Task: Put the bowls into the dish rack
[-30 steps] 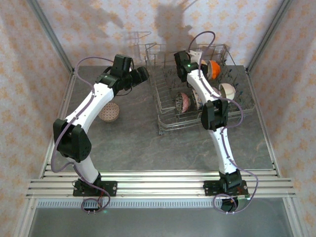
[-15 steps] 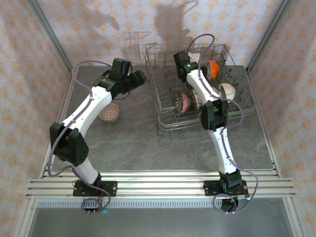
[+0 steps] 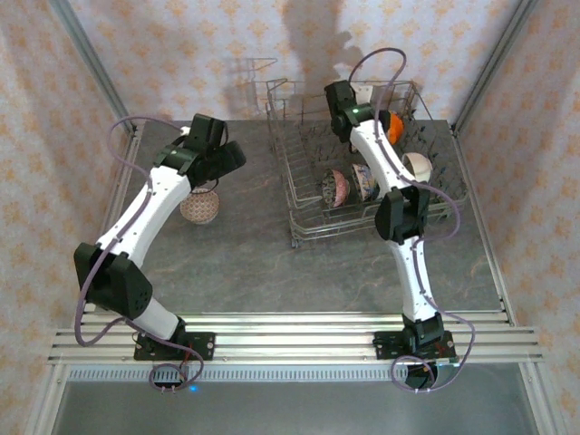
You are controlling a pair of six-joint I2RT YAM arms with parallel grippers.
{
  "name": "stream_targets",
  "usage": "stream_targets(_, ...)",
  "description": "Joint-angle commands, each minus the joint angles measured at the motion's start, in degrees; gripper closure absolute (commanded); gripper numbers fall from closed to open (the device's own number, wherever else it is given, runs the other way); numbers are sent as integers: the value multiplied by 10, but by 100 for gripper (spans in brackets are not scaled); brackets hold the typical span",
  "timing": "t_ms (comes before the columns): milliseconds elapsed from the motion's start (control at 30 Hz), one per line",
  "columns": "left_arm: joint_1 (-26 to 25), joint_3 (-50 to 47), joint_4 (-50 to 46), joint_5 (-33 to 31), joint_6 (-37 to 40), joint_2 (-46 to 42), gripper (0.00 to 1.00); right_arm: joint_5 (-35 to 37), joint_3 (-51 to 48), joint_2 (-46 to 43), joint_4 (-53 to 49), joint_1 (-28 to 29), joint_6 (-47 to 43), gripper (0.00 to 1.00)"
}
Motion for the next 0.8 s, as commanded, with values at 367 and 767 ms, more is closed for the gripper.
stream_targets(367,47,18,-86,-37,38,141,20,-29,-214,-211,21,-1,9,18)
stream_targets(767,78,84,-91,-12,54,283,29,-16,-354,-298,42,-2,14,18)
